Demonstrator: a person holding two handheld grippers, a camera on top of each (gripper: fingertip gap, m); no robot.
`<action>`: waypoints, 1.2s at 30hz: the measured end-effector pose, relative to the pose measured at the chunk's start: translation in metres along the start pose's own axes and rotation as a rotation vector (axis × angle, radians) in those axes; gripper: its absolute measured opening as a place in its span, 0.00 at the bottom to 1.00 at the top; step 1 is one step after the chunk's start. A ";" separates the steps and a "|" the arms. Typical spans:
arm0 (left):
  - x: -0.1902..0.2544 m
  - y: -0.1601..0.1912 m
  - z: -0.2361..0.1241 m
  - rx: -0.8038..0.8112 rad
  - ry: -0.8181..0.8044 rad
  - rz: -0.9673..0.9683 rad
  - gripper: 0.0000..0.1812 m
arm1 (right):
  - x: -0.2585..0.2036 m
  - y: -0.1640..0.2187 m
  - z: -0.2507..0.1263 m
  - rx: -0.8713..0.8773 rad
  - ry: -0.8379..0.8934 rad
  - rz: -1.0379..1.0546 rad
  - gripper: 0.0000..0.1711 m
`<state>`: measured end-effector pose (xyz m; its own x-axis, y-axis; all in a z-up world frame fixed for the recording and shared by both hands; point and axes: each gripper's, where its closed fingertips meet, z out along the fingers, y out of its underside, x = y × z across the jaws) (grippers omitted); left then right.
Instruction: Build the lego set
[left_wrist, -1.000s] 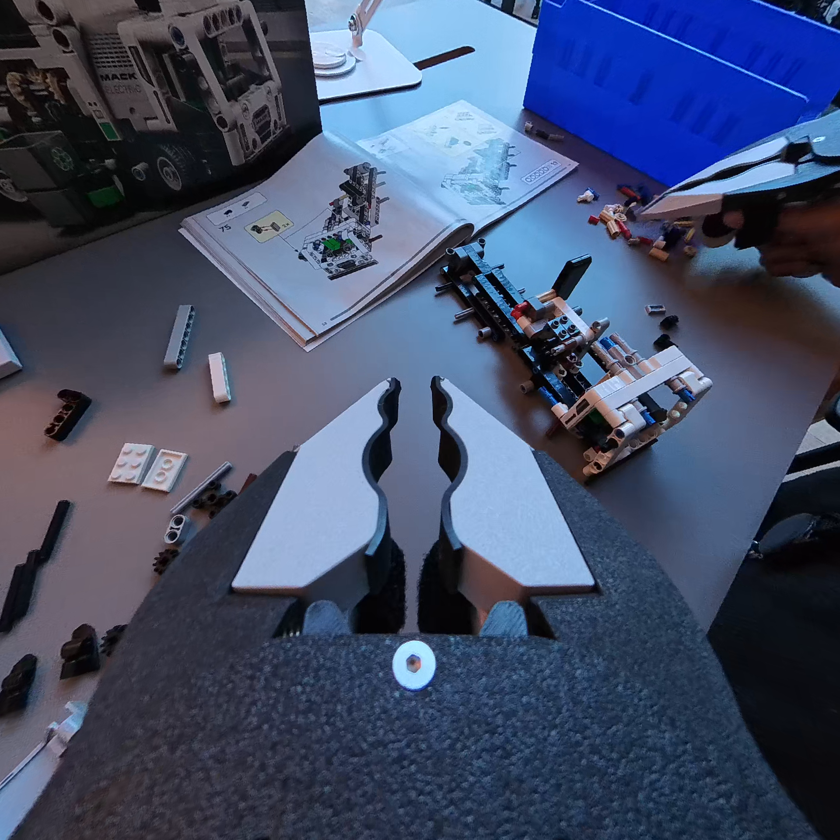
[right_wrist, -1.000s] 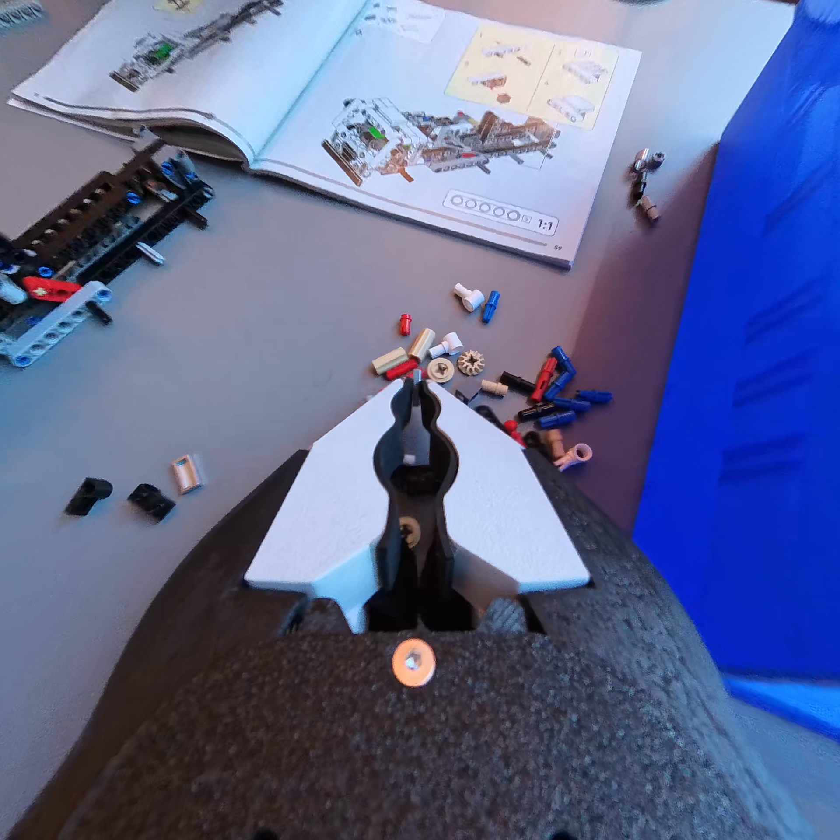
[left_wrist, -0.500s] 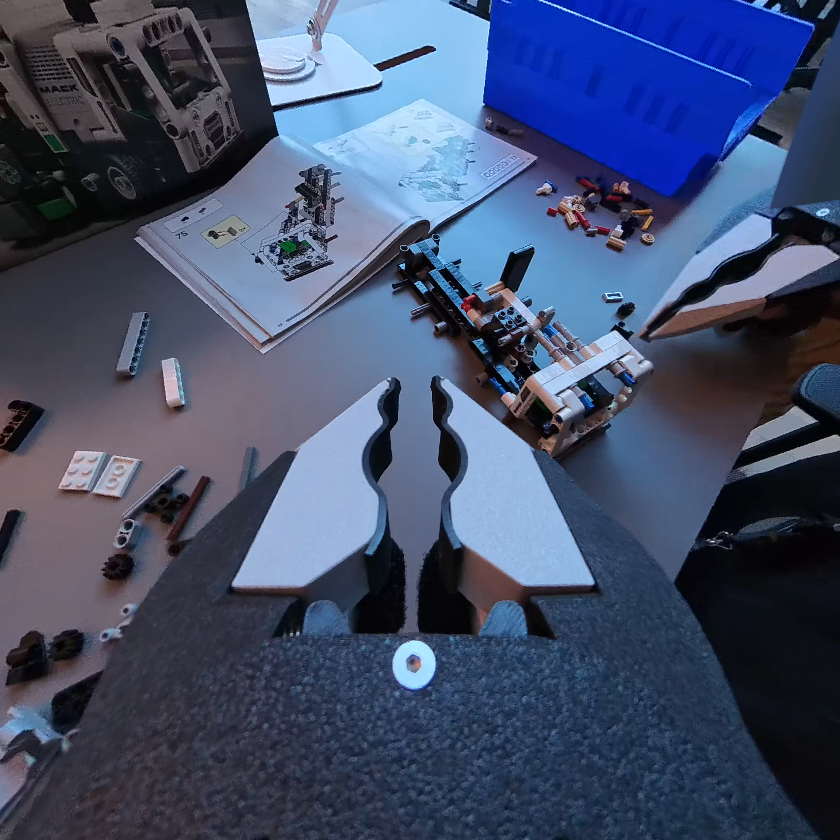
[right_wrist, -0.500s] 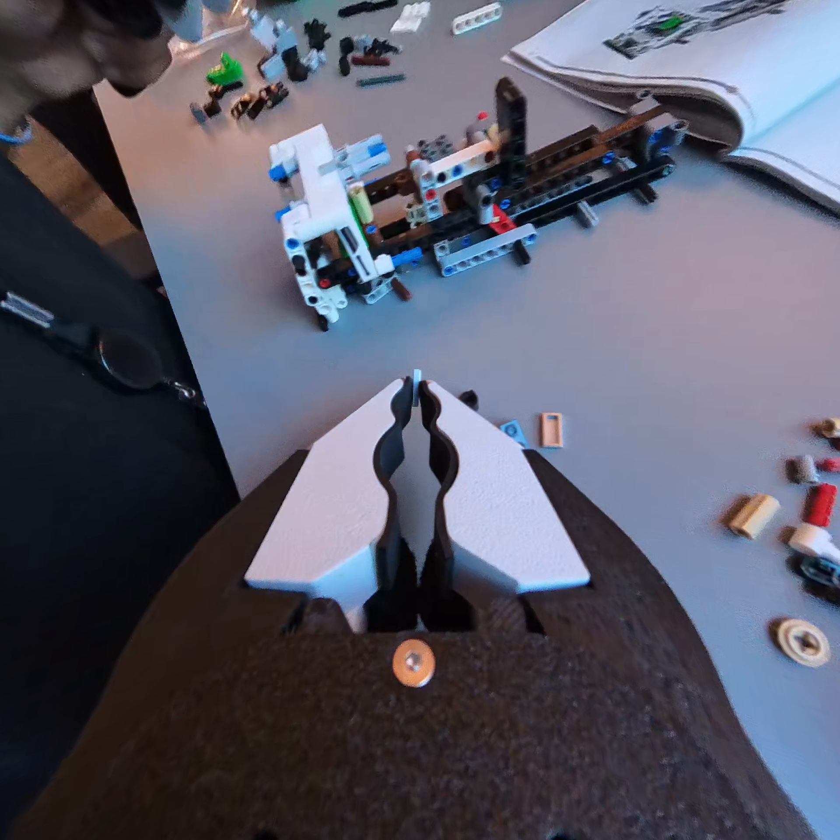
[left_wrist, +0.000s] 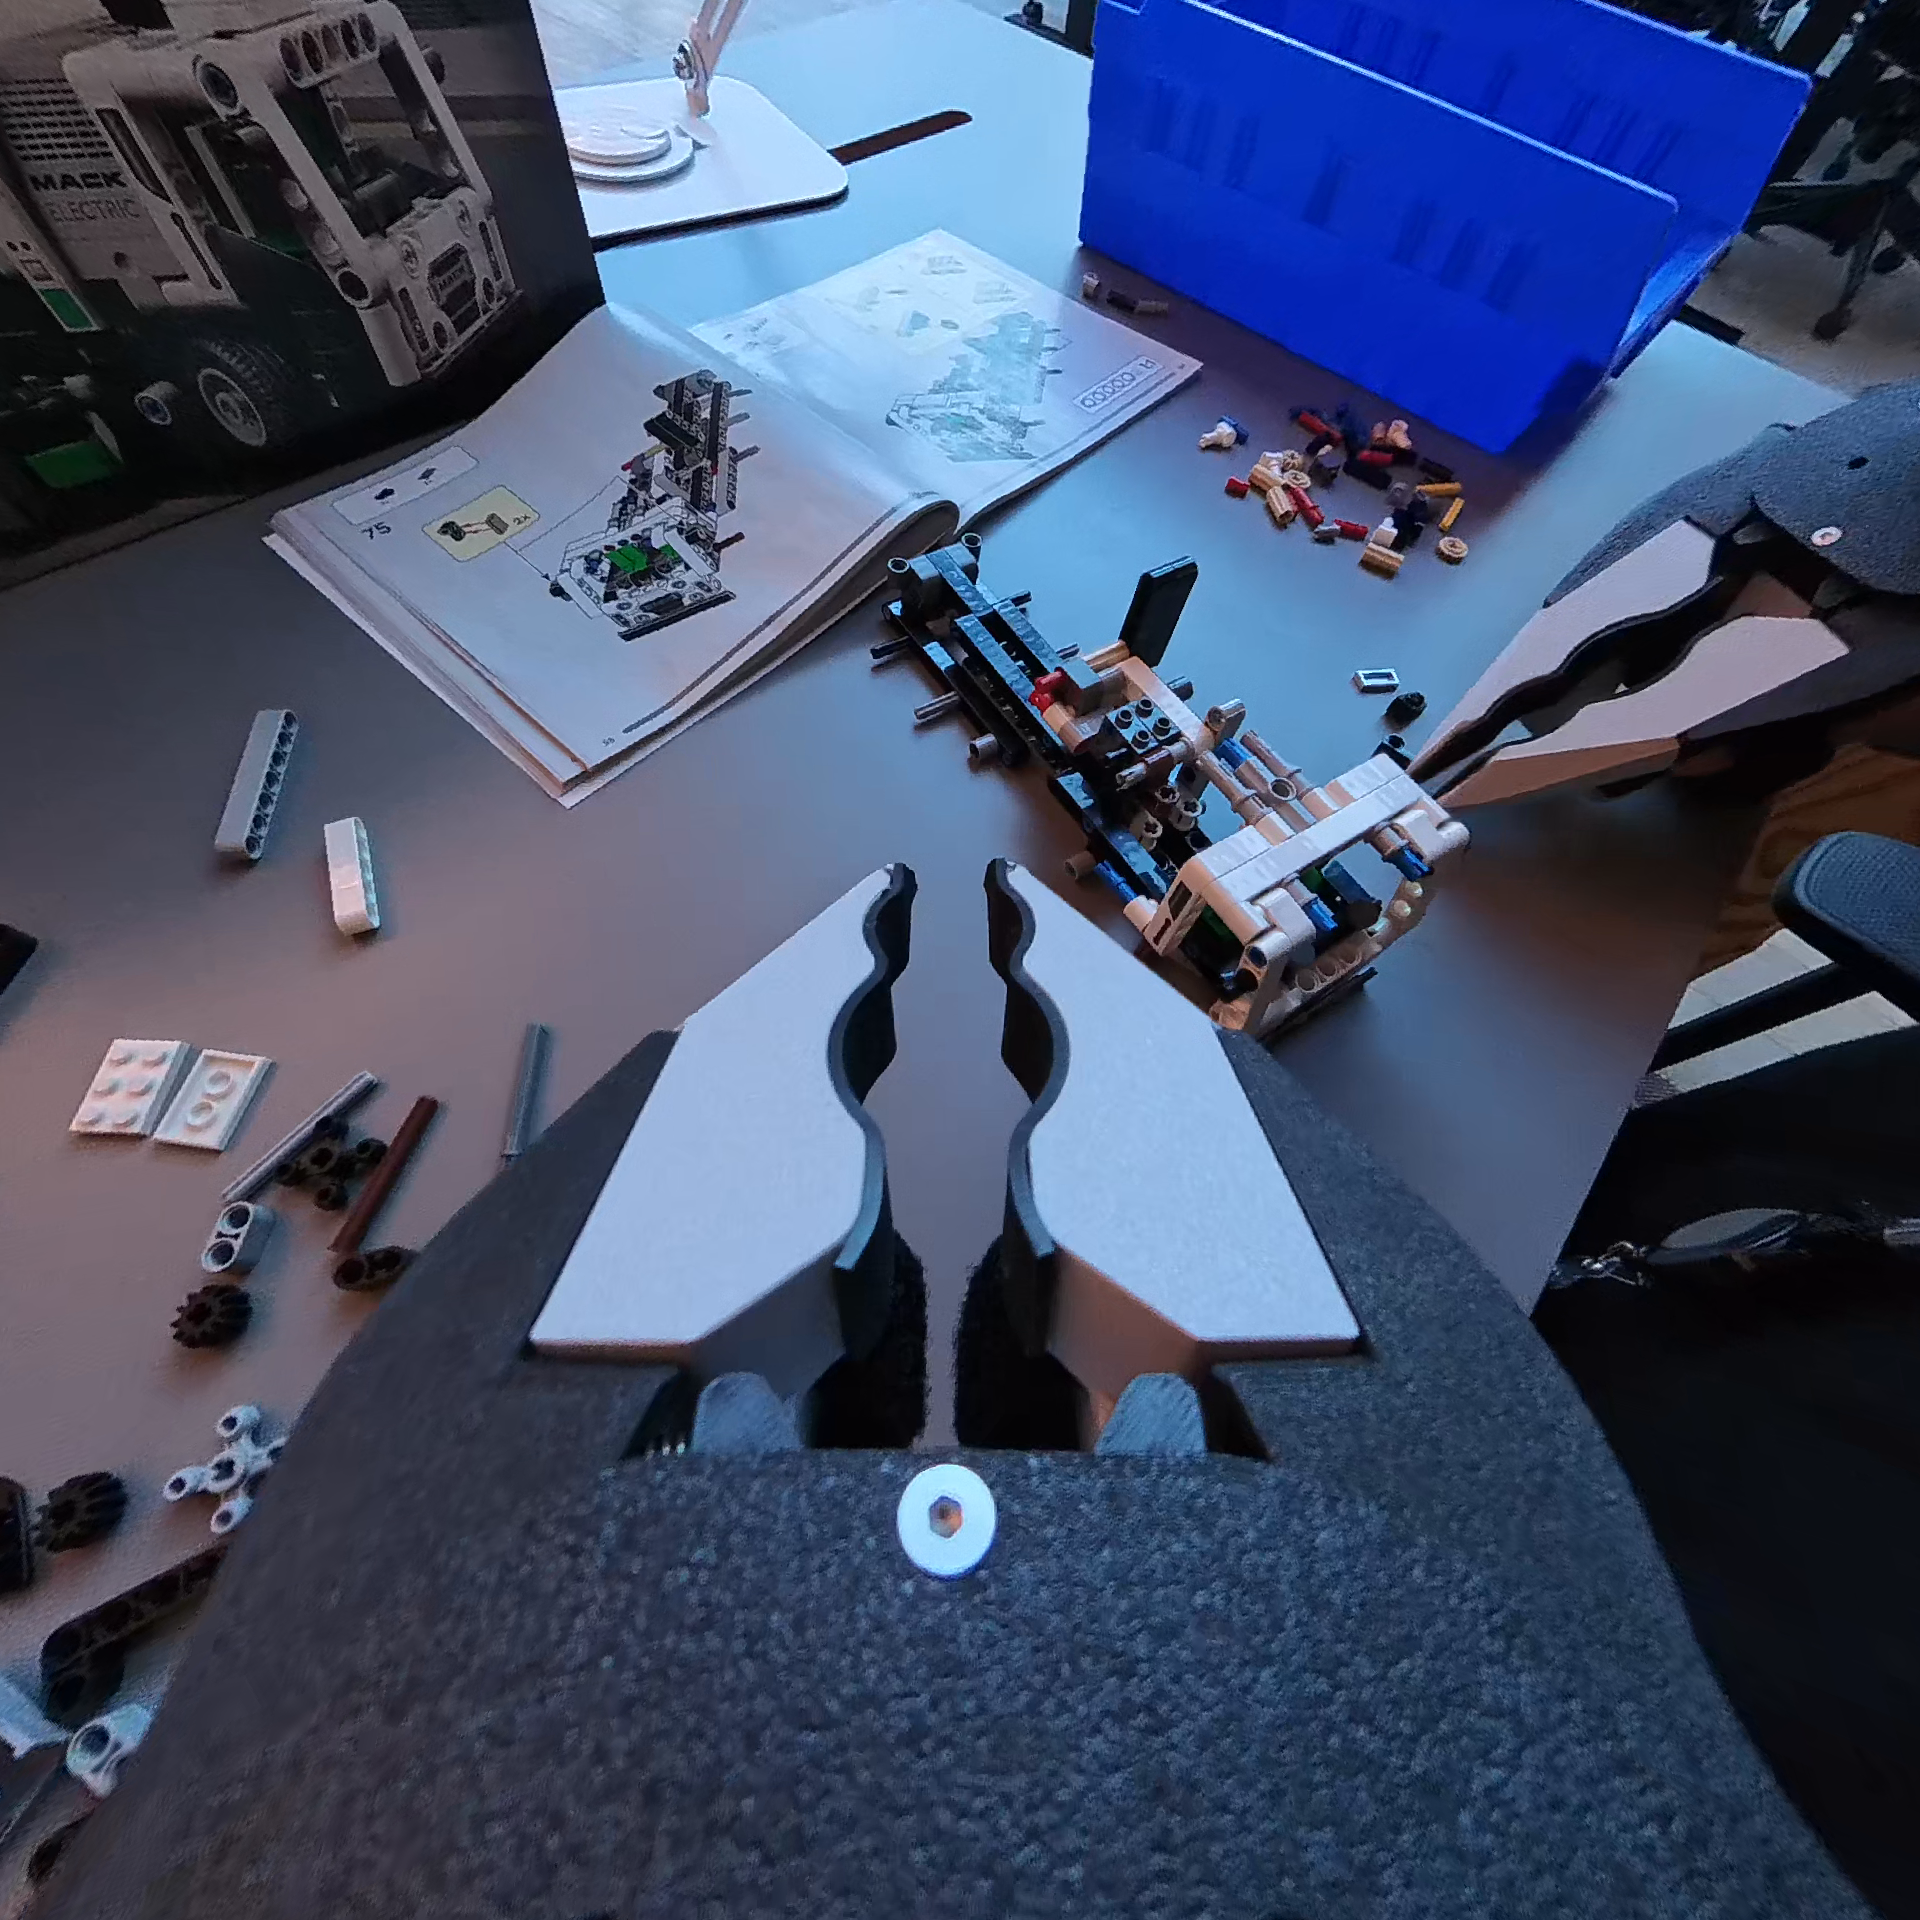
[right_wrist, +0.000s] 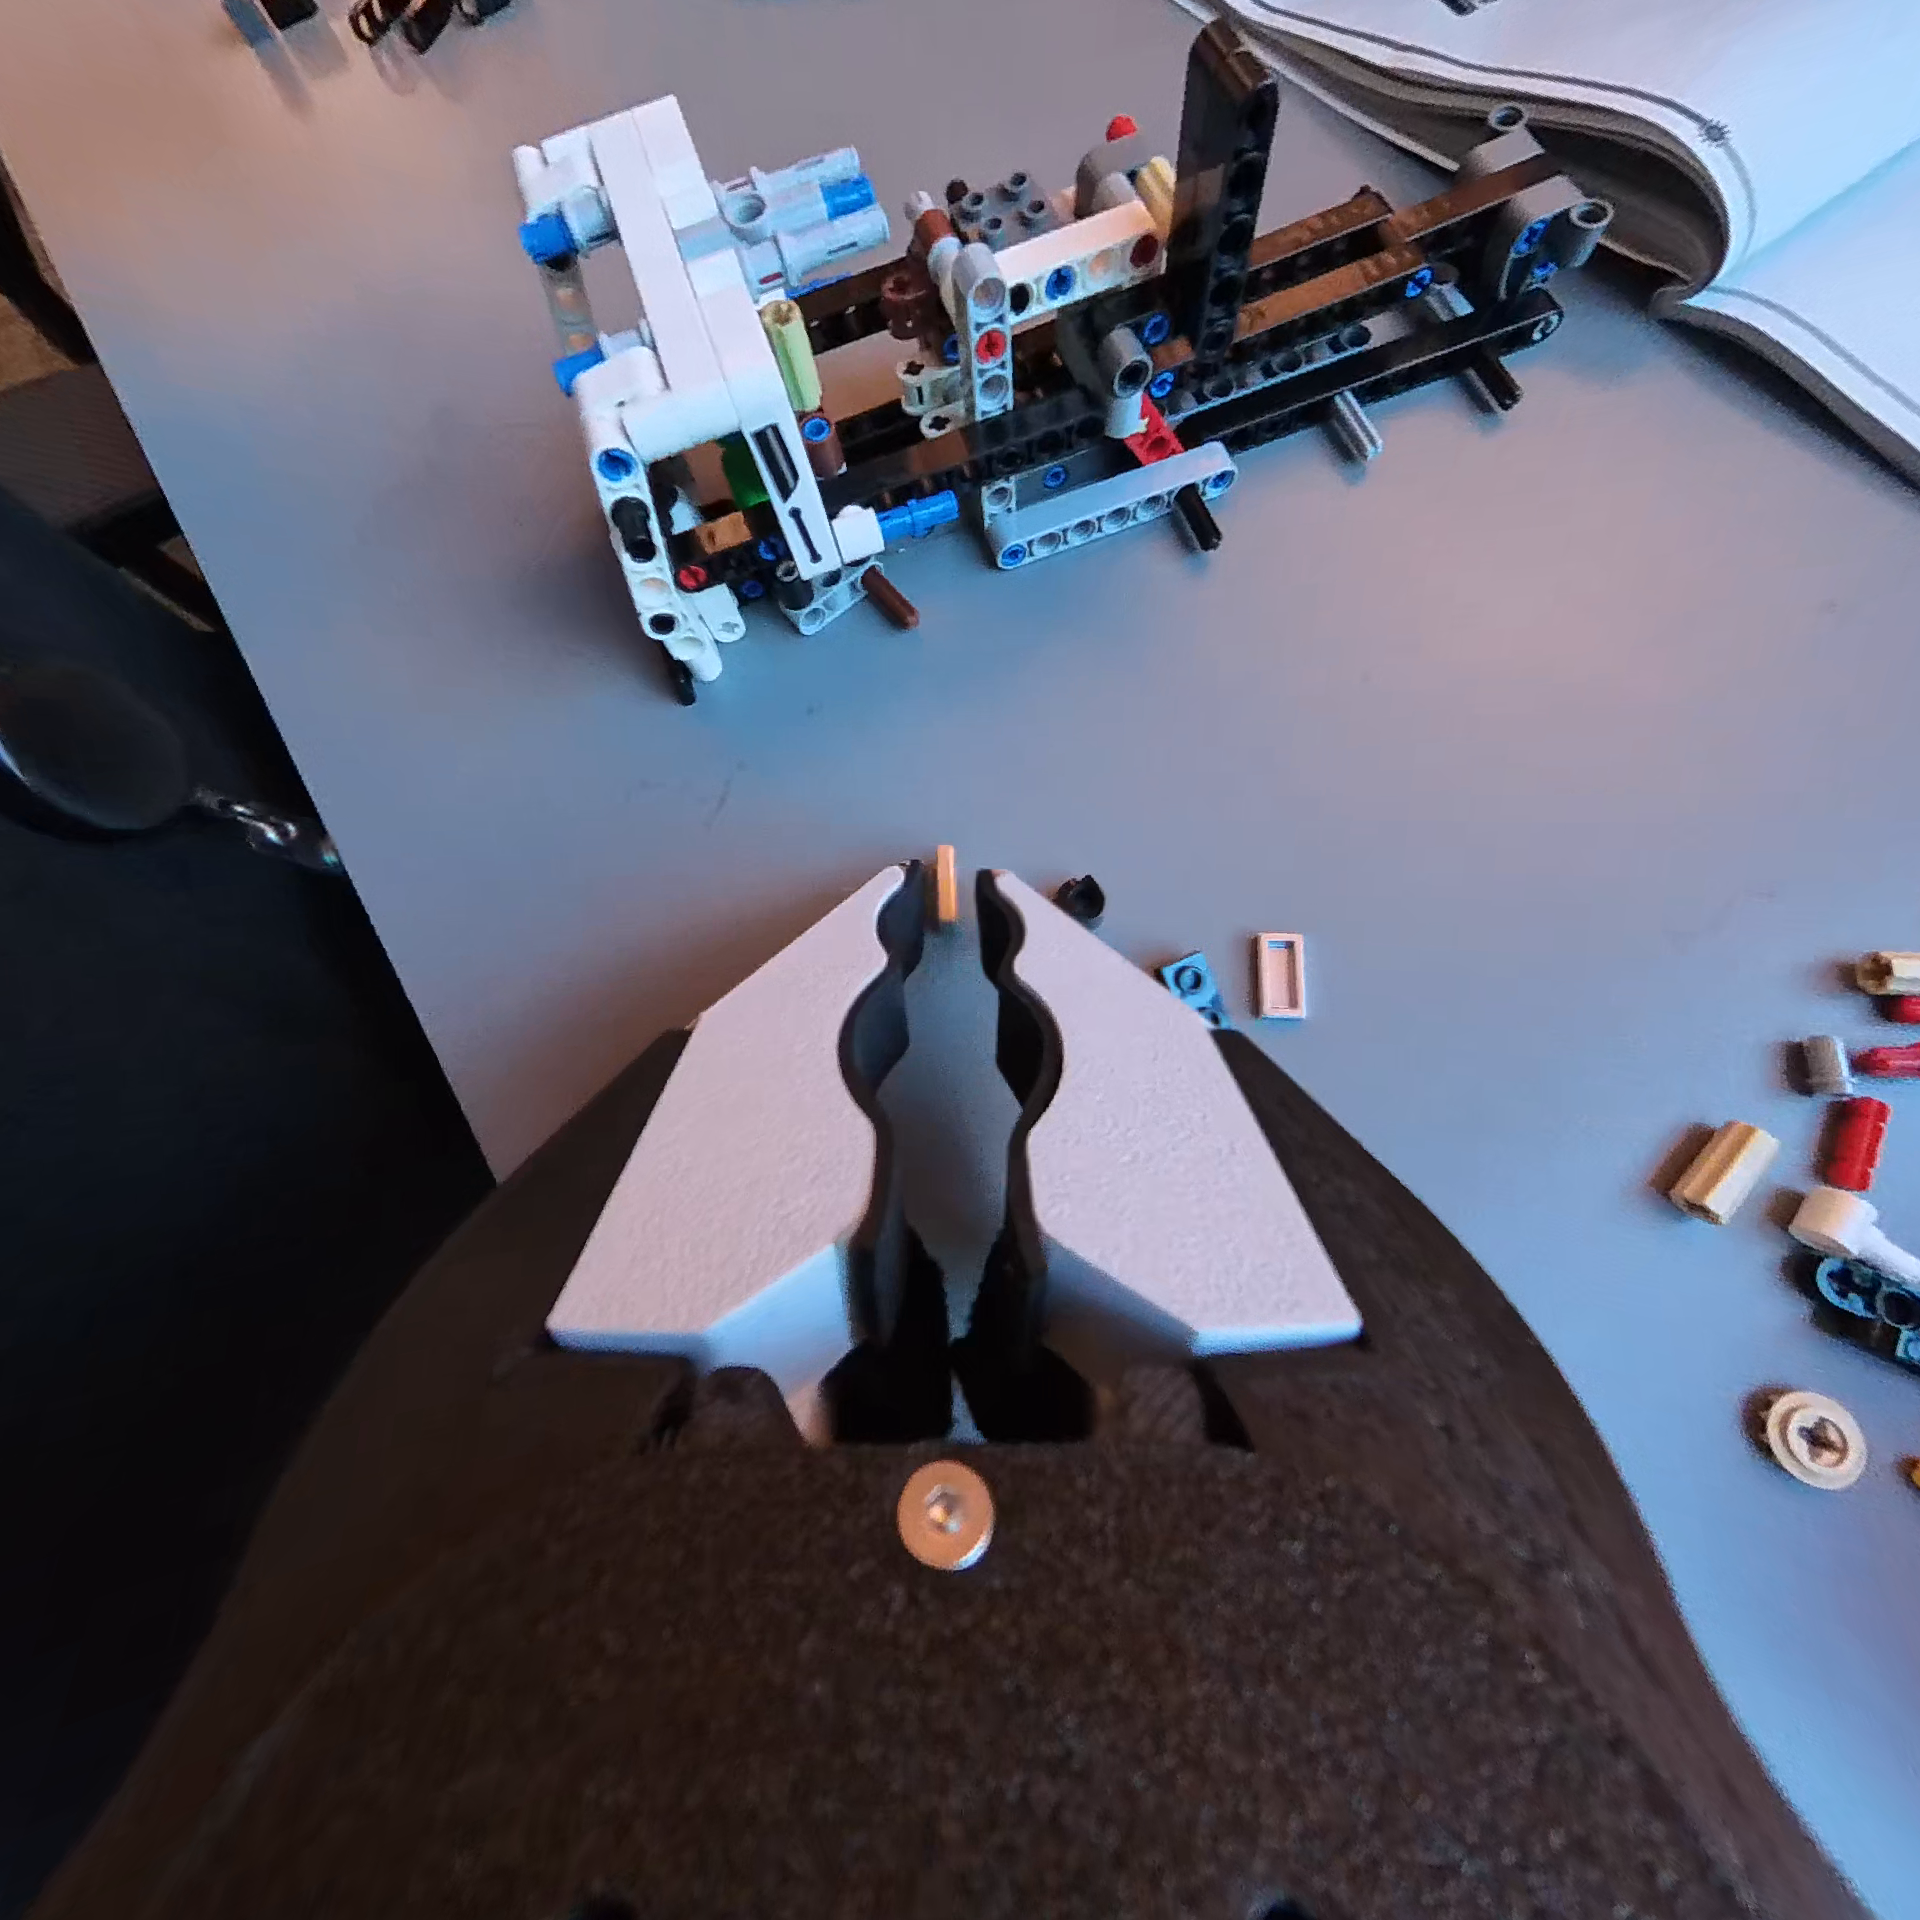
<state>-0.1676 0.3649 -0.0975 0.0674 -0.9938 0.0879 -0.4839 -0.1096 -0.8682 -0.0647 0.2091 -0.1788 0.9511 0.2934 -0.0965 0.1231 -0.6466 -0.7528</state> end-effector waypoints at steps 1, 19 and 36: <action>0.000 -0.001 0.001 0.003 0.007 -0.001 0.08 | 0.000 -0.001 -0.001 0.011 -0.002 0.010 0.06; 0.002 -0.007 0.006 0.016 0.071 0.052 0.08 | 0.019 0.002 -0.013 -0.008 0.305 0.262 0.08; 0.076 -0.076 -0.003 0.314 0.586 0.232 0.15 | -0.026 -0.162 -0.060 0.701 -0.850 0.686 0.02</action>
<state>-0.1285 0.2976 -0.0230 -0.5311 -0.8455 0.0552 -0.1479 0.0283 -0.9886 -0.0925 0.2635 -0.0150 0.2523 0.5703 -0.7817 -0.7335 -0.4142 -0.5389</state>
